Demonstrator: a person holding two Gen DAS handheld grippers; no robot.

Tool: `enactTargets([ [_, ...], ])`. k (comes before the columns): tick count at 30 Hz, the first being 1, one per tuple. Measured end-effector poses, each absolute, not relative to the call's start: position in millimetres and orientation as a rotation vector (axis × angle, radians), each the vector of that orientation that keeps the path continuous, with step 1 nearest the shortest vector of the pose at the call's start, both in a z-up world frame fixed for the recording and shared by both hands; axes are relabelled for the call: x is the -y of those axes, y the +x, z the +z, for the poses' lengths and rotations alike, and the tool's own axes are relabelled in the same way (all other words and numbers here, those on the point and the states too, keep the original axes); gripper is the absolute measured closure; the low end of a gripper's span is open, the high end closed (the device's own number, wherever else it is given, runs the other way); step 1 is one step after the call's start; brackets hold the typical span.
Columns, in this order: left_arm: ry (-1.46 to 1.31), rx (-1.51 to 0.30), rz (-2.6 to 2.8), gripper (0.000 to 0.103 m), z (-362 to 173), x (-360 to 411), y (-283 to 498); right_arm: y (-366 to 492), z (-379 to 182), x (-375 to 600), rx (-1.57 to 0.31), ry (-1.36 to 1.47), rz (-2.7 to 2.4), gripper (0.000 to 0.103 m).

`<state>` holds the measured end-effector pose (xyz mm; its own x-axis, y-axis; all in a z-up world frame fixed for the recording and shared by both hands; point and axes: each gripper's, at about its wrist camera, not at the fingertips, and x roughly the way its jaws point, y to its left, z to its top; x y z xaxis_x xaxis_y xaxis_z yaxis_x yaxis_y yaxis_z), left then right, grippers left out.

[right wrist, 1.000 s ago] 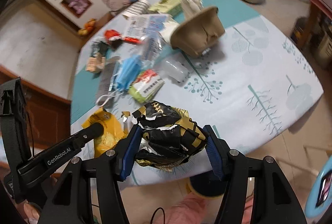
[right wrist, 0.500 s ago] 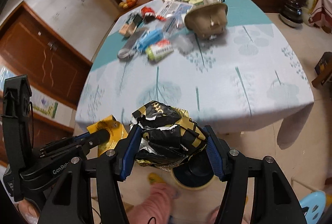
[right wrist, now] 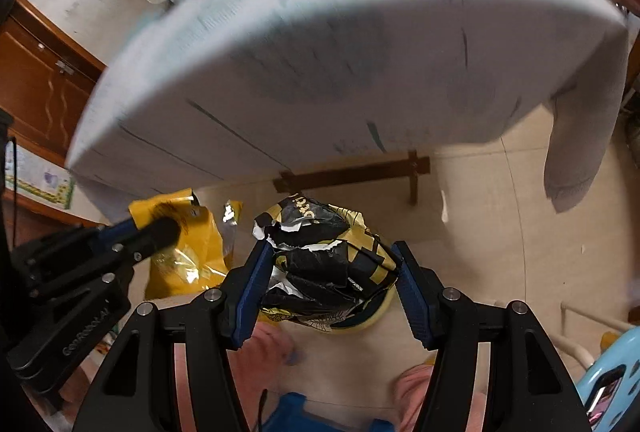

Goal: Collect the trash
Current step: 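Carry both held wrappers down over the black trash bin, then open both grippers to drop the wrappers into the bin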

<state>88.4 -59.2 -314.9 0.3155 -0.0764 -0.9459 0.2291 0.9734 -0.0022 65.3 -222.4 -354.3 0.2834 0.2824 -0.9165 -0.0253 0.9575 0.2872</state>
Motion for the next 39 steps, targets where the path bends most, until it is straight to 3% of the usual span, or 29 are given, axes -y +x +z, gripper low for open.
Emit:
enactTargets([
  [16,0.265,-1.321,-0.314,0.092,-496.8,50.4,83.1,44.4,-545.5,205.8,-1.411,0.234,0.107,0.042],
  [21,0.261,-1.367,-0.327,0.083,-529.0,42.9,89.7,48.7,-579.8,192.3,-1.439,0.199,0.117,0.040],
  [22,0.266,-1.379,-0.327,0.074,-533.4,41.8,90.1,47.9,-587.0,192.7,-1.443,0.195,0.125,0.040],
  [23,0.271,-1.385,-0.326,0.067,-536.4,40.6,90.7,48.5,-590.8,192.3,-1.441,0.201,0.136,0.037],
  [25,0.278,-1.383,-0.337,0.062,-536.6,38.9,88.1,53.5,-598.5,183.7,-1.440,0.196,0.126,0.030],
  [29,0.291,-1.375,-0.330,0.060,-527.7,33.7,86.6,56.1,-602.1,187.5,-1.419,0.260,0.111,0.021],
  [39,0.302,-1.321,-0.369,0.060,-444.0,38.3,61.8,51.5,-530.8,181.9,-1.375,0.261,0.118,0.021],
])
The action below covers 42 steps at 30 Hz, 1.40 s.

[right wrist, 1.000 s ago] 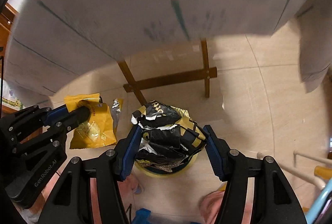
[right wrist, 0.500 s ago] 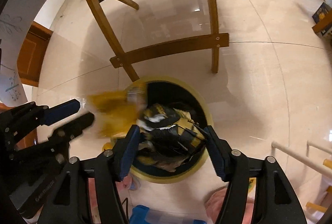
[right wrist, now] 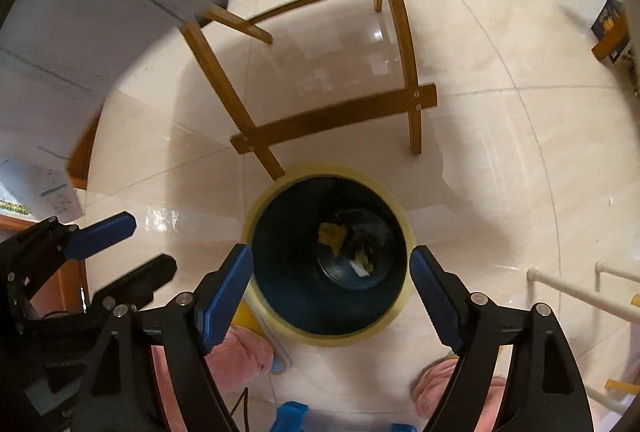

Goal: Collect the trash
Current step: 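Open both grippers to drop the wrappers into the bin, then raise both tools back up toward the table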

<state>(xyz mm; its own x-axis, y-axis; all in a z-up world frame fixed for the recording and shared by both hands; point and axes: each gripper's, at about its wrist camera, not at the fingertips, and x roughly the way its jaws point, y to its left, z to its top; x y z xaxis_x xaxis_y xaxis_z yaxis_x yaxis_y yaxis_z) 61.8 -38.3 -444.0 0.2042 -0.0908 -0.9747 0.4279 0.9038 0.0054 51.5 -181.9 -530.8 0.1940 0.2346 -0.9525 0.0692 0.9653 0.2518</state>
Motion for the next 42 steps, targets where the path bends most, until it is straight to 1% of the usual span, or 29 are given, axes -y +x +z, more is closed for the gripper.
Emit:
enactTargets([
  [9,0.313,-1.234,-0.385,0.060,-328.6,43.3,49.2,42.2,-404.1,187.4,-1.287,0.250,0.139,0.021],
  [15,0.273,-1.149,-0.371,0.060,-241.9,38.5,60.8,47.8,-309.1,195.3,-1.220,0.220,0.102,0.021],
  [22,0.206,-1.042,-0.341,0.060,-140.9,28.0,83.8,62.2,-200.6,198.9,-1.093,0.186,0.089,0.021],
  [24,0.180,-1.019,-0.334,0.059,-124.7,22.2,94.4,68.0,-172.0,194.7,-1.056,0.163,0.098,0.021],
  [26,0.150,-1.003,-0.315,0.054,-105.2,13.4,103.9,77.2,-147.9,192.7,-1.019,0.140,0.115,0.021],
  [28,0.119,-0.995,-0.293,0.052,-86.1,6.3,117.9,89.9,-125.4,189.6,-0.985,0.119,0.122,0.021],
  [34,0.082,-0.980,-0.223,0.051,-60.3,-16.7,164.2,130.5,-90.0,190.2,-0.941,0.116,0.123,0.021],
  [38,0.045,-1.007,-0.190,0.051,-66.1,-33.0,202.2,164.7,-89.4,193.4,-0.951,0.141,0.116,0.021],
  [42,0.071,-1.028,-0.151,0.051,-82.5,-46.1,245.1,196.1,-101.4,187.9,-0.954,0.139,0.126,0.021],
])
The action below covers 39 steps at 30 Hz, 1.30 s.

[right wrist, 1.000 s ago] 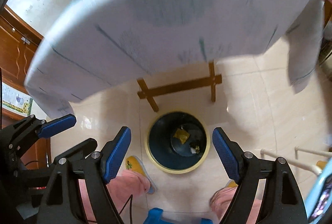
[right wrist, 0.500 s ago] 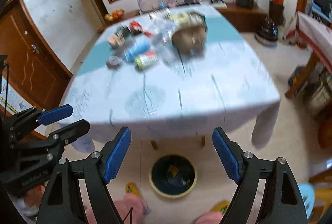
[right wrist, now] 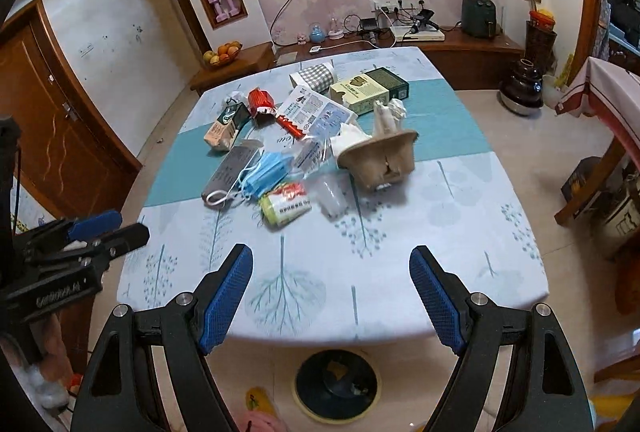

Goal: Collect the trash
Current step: 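Raise both tools back up toward the table, then grasp the silver mask box with the left gripper while the right grasps the tomato-print packet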

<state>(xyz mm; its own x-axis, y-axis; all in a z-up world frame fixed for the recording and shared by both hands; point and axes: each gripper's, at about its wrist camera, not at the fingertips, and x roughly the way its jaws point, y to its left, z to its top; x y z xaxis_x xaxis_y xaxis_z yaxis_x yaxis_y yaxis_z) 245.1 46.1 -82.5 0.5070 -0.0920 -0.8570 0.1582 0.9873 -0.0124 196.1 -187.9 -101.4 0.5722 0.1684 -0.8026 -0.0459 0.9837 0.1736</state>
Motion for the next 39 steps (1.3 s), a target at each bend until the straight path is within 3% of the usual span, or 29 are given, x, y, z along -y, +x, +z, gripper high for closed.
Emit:
enactTargets([
  [10,0.102,-1.107,-0.164,0.051,-145.8,-71.4,329.2,272.4,-175.9,143.3,-1.014,0.155,0.210,0.028],
  [20,0.084,-1.172,-0.189,0.051,-186.8,-96.0,373.9,348.7,-256.8,128.2,-1.186,0.424,0.055,0.028],
  [29,0.017,-1.196,-0.216,0.051,-194.4,-108.3,402.1,377.1,-278.0,97.3,-1.260,0.316,-0.050,0.034],
  [33,-0.005,-1.235,-0.244,0.051,-205.4,-104.9,413.1,377.3,-278.9,88.5,-1.264,0.230,-0.034,0.046],
  [39,-0.032,-1.303,-0.284,0.051,-225.0,-94.8,424.5,369.0,-277.6,92.9,-1.253,0.221,0.012,0.050],
])
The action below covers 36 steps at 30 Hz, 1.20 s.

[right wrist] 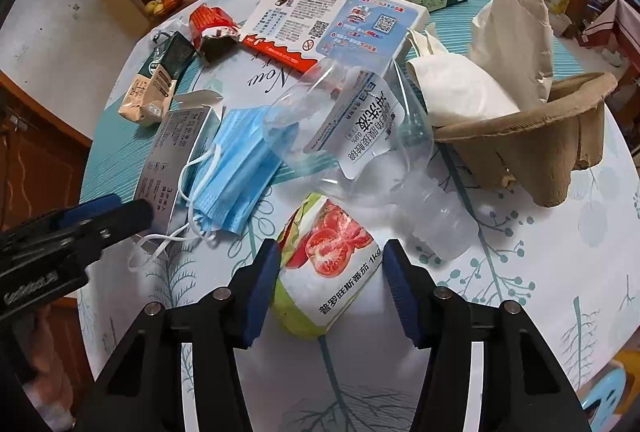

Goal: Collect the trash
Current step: 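Grasp the silver mask box with the left gripper while the right grasps the tomato-print packet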

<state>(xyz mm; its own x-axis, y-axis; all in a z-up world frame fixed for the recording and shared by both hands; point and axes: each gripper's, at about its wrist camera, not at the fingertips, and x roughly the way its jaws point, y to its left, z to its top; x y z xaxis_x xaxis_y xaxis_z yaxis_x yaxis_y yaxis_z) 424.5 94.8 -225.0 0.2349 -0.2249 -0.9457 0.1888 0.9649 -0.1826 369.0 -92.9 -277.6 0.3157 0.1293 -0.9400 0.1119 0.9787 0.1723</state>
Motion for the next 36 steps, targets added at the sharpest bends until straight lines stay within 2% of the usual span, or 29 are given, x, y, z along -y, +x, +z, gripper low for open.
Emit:
enactTargets([
  [13,0.154,-1.326,-0.266,0.047,-234.7,-70.0,434.7,363.4,-272.9,96.8,-1.240,0.226,0.023,0.050],
  [19,0.190,-1.344,-0.254,0.036,-240.4,-71.4,439.8,359.7,-270.9,98.9,-1.229,0.235,0.023,0.050],
  [26,0.145,-1.394,-0.203,0.034,-260.1,-80.1,456.0,358.1,-270.4,99.4,-1.222,0.232,0.027,0.050],
  [31,0.103,-1.384,-0.197,0.038,-257.1,-83.7,462.0,357.5,-269.8,98.9,-1.219,0.226,0.032,0.050],
  [36,0.122,-1.359,-0.223,0.038,-244.2,-79.8,460.8,356.9,-269.3,98.8,-1.216,0.224,0.031,0.050],
])
